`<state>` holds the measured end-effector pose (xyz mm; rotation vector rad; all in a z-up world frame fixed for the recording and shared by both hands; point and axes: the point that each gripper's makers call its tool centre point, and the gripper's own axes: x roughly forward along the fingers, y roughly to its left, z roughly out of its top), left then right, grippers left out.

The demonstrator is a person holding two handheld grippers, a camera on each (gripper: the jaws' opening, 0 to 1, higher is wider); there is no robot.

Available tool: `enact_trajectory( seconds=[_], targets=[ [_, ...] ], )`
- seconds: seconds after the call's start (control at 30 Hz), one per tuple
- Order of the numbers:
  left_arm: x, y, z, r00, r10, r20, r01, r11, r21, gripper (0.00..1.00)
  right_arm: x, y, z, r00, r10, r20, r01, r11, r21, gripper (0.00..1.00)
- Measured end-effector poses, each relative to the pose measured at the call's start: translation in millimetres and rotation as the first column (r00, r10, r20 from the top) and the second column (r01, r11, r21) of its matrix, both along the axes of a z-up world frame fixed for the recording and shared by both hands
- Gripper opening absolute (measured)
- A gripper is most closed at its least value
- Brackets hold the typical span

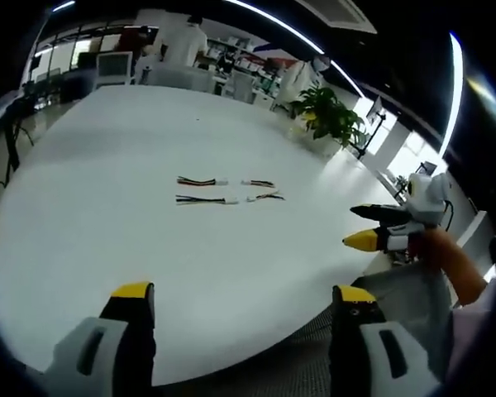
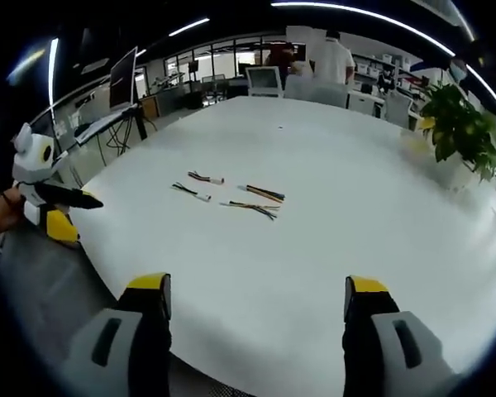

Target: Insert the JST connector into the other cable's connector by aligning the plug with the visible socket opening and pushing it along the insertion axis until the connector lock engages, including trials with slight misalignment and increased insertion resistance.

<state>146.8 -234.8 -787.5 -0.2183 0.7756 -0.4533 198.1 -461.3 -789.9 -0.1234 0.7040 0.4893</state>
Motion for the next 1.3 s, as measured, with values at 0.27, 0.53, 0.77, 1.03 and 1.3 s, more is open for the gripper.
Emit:
enact_trajectory(
  seconds=[0.27,0.53,0.77,1.03,1.3],
  targets=[
    [1.7,6,1.9,0.999,0.019,0.032,-0.020,0.999,0.041,0.86,7,-14,7.9,0.997,-0.056,0.051,0.056,0.998,-0.007,0.84],
    [4.8,13,2.1,0.998,-0.004,0.066,-0.008,0.982,0.188,0.86,7,-16,7.3,0.997,-0.069,0.047,0.069,0.998,-0.003,0.86],
    [4.4,4,1.5,0.996,-0.068,0.064,0.050,0.968,0.246,0.86,4,-9,9.1,0.998,-0.038,0.046,0.038,0.999,0.002,0.85],
    [7.7,1,16.3,0.992,-0.106,0.074,0.083,0.961,0.264,0.85,5,-2,16.5,0.998,-0.003,0.071,0.002,1.000,0.008,0.83],
    [30.5,-5,47.1,0.978,-0.146,0.149,0.109,0.968,0.228,0.85,14,0,39.1,0.996,-0.005,0.094,-0.001,0.998,0.065,0.79]
  ],
)
